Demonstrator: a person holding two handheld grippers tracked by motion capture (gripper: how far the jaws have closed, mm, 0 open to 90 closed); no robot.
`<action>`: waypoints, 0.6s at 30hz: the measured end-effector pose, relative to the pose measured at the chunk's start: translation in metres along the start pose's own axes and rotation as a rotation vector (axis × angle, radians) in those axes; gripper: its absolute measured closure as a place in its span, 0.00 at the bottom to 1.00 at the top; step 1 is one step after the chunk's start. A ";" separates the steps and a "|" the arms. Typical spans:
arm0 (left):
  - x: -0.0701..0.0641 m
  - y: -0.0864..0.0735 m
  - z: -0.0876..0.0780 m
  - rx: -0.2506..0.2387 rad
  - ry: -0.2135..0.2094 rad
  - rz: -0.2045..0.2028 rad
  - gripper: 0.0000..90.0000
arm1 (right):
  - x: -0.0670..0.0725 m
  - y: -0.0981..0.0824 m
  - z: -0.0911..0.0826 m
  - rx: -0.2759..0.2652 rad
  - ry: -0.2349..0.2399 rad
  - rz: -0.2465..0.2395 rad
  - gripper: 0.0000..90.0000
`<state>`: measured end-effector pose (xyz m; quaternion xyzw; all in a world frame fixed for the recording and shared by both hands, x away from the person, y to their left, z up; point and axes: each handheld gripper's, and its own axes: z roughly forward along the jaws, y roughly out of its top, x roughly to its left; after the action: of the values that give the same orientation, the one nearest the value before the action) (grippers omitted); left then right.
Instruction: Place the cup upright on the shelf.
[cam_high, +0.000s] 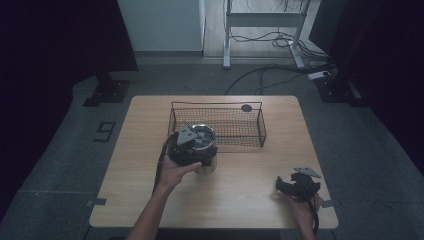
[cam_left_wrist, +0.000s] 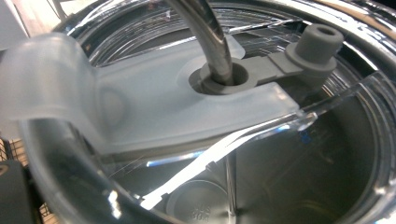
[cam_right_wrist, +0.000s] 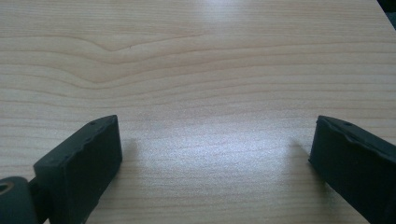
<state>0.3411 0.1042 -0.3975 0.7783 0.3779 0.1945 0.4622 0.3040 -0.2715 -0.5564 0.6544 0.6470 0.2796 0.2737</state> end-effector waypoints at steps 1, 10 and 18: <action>0.000 0.001 0.000 -0.001 0.001 -0.001 0.04 | 0.000 0.000 0.000 0.000 0.000 0.000 0.02; 0.001 0.007 0.003 0.007 0.005 0.013 0.04 | 0.000 0.000 0.000 0.001 -0.004 0.003 0.02; 0.003 0.014 0.003 -0.002 0.015 0.020 0.04 | 0.000 0.000 0.000 0.002 -0.005 0.003 0.02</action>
<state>0.3511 0.1010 -0.3866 0.7799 0.3735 0.2055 0.4583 0.3043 -0.2719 -0.5563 0.6563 0.6456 0.2779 0.2742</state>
